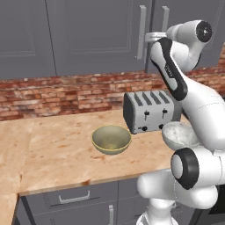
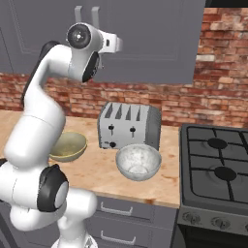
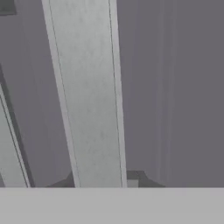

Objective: Open the cabinet. Pick the bowls from the counter and place them in the cabinet. Then close the cabinet.

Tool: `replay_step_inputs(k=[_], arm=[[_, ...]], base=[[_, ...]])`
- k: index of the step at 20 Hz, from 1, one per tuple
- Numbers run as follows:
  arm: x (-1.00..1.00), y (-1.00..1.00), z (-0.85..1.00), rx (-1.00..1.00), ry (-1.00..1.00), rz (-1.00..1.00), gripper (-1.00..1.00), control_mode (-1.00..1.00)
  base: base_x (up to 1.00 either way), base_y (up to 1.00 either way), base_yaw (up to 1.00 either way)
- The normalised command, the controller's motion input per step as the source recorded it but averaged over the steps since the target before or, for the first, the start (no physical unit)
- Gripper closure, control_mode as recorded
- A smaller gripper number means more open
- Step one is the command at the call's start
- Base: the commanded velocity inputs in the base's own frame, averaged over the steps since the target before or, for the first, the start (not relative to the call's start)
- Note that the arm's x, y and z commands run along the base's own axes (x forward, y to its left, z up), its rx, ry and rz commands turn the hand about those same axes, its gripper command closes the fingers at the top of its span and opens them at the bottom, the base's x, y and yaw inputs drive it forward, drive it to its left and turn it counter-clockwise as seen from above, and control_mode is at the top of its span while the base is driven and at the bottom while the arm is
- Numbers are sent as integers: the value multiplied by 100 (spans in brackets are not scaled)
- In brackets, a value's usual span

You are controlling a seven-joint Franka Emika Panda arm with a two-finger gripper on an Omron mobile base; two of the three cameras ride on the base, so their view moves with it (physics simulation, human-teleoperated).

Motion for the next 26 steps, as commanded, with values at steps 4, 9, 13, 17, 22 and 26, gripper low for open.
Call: replay_step_inputs(k=[4,9,13,17,22,26], arm=[[-66,-36,0,0,-10,3,100,-100],[-51,-35,0,0,-9,5,100,-100],[-26,-27,0,0,-8,6,100,-100],[-21,-28,0,0,-9,8,100,-100],[-33,-47,1,0,-10,7,100,-100],[-44,-64,7,0,-6,3,100,-100]], base=[[0,0,0],[0,0,0],[0,0,0],[0,0,0],[0,0,0],[0,0,0]])
